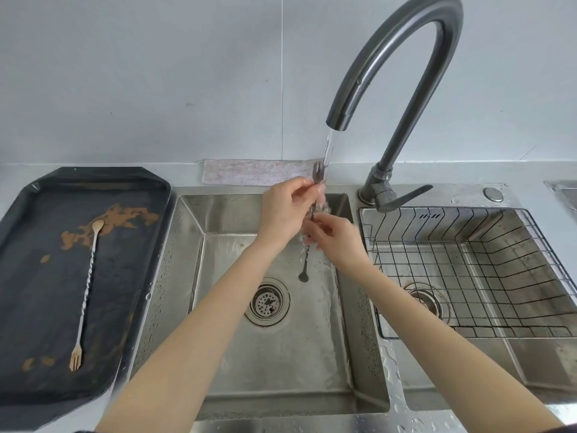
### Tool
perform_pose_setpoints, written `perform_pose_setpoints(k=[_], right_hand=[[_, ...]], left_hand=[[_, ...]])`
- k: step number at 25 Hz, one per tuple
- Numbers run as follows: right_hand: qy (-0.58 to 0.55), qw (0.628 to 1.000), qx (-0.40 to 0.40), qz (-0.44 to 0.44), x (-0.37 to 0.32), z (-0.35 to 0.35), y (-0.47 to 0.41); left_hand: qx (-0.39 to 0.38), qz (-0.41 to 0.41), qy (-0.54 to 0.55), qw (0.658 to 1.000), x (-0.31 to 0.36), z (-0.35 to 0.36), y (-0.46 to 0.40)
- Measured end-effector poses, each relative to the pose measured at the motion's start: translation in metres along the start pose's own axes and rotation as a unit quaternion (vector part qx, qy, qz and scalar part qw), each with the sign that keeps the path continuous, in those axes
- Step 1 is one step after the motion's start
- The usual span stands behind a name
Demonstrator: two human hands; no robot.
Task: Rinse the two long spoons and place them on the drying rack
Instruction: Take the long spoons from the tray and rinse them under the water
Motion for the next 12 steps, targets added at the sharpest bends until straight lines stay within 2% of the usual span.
perform_pose_setpoints(k=[4, 8, 12], right_hand=[[0.011, 0.999, -0.026, 0.027, 0.018, 0.008, 0.004], [0.002, 1.000, -0.002, 0.013, 0.006, 0.000, 0.001], [0.019, 1.000, -0.010, 0.009, 0.003, 0.000, 0.003]], left_hand=[[0.028, 0.001, 0.053, 0.998, 0.004, -0.009, -0.005], [-0.040, -0.023, 0.057, 0.997, -0.008, 0.013, -0.003], [-0.045, -0.041, 0.013, 0.998, -0.019, 0.019, 0.001]])
Point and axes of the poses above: each hand's wrist, its own y-axis away from the middle knuckle, its own z-axis out of the palm, x = y × z, the point moved 9 cm from there along -y, towards the middle knuckle, and after that the axes turned 2 degrees about y, right-handed, at the moved point
